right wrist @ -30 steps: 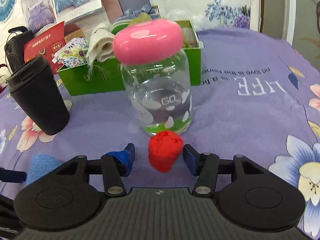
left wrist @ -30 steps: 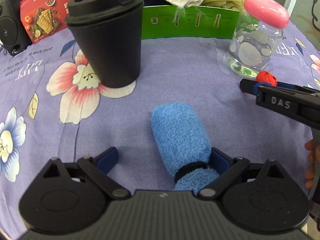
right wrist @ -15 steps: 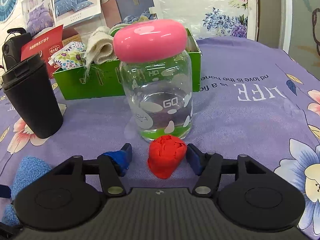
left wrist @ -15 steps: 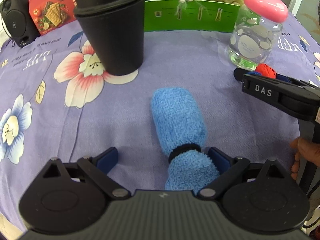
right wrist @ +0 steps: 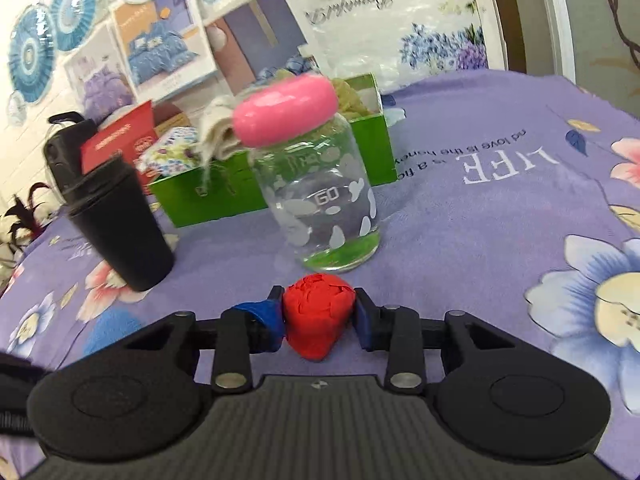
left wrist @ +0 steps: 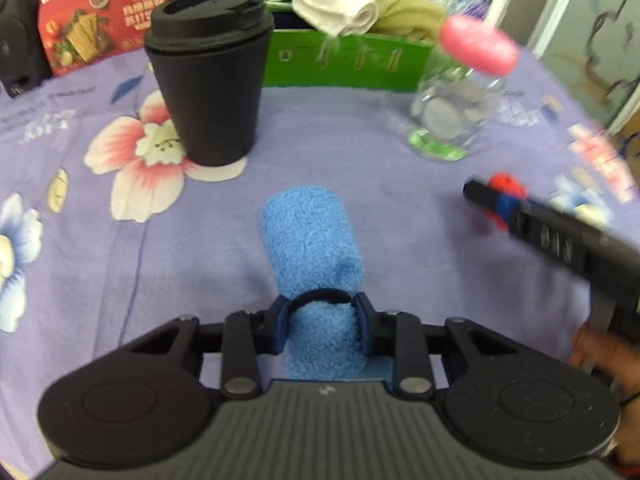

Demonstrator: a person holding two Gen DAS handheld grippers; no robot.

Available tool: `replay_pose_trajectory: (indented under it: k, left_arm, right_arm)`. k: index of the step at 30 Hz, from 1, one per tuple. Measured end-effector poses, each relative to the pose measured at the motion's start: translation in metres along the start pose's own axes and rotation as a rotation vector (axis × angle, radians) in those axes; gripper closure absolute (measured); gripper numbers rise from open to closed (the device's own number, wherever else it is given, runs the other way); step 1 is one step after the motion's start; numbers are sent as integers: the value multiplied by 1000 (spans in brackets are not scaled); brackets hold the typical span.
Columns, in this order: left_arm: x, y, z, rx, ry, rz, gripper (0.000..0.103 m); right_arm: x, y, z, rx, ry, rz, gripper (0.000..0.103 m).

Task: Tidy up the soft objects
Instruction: 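Grasp the blue towel roll with the left gripper while the right grasps the red pom-pom, then carry towel and pom-pom into the green box and open both grippers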

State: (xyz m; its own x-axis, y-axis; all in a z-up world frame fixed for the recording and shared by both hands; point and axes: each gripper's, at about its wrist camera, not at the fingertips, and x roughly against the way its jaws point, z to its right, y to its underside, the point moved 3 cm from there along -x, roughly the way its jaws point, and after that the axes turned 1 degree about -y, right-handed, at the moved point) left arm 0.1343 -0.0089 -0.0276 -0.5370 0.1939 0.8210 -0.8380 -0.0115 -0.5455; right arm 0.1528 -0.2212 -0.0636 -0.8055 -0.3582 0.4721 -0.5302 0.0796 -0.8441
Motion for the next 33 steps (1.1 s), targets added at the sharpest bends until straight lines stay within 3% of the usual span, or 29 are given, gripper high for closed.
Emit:
replay_pose_trajectory:
  k: [2, 11, 18, 24, 30, 32, 33]
  left_arm:
    - [11, -4, -3, 13, 54, 7, 74]
    - [51, -38, -15, 16, 87, 94, 74]
    - [83, -131, -15, -41, 128, 210, 73]
    - [55, -245, -2, -77, 117, 245, 73]
    - [-29, -320, 9, -50, 90, 165, 73]
    - [-58, -330, 6, -47, 57, 119, 64]
    - [-70, -334, 4, -50, 23, 96, 34]
  right_arm:
    - [19, -1, -4, -5, -33, 31, 85]
    - [46, -35, -17, 13, -95, 130, 85]
    - [48, -115, -27, 97, -171, 216, 85]
    - [-17, -200, -3, 187, -116, 172, 84]
    - [-132, -240, 26, 173, -74, 26, 84]
    - [-165, -241, 31, 155, -97, -27, 82]
    - [-179, -241, 33, 143, -98, -47, 81]
